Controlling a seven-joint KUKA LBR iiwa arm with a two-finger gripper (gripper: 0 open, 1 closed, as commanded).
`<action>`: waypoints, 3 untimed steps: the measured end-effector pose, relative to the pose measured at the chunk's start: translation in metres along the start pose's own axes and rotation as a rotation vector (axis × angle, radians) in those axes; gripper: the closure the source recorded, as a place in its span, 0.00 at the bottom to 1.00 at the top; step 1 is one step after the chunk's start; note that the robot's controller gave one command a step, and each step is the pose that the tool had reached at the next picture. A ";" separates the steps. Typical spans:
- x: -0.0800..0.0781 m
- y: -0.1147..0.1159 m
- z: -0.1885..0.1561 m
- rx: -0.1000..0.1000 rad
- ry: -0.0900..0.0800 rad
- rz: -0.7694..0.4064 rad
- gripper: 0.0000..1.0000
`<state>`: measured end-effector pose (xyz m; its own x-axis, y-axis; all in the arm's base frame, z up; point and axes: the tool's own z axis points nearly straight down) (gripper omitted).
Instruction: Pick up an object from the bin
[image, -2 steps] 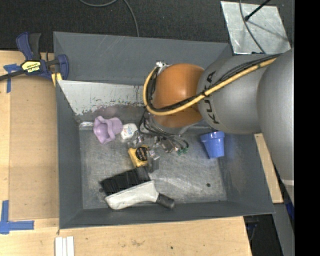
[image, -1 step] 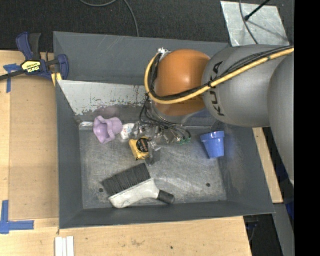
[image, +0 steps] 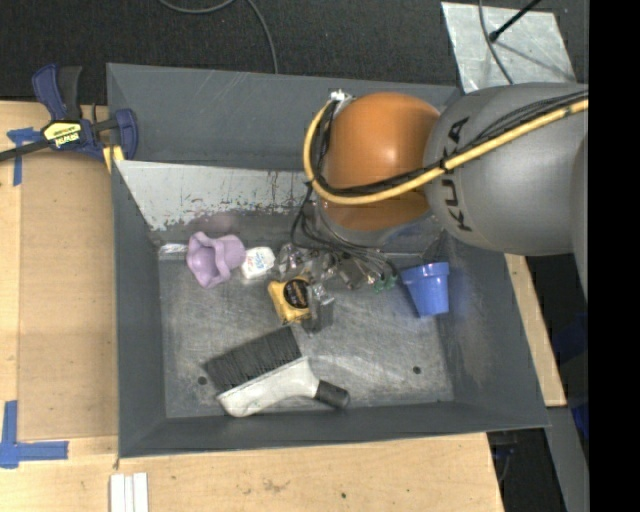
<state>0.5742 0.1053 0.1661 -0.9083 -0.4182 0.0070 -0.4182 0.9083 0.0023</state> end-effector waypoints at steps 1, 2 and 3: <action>-0.021 -0.002 -0.025 0.005 -0.017 -0.002 1.00; -0.009 -0.006 -0.029 0.002 -0.006 -0.013 1.00; -0.030 0.003 -0.075 0.002 -0.002 -0.082 1.00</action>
Offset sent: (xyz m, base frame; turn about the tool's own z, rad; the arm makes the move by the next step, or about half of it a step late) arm -0.0070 -0.0132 0.0438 -0.0232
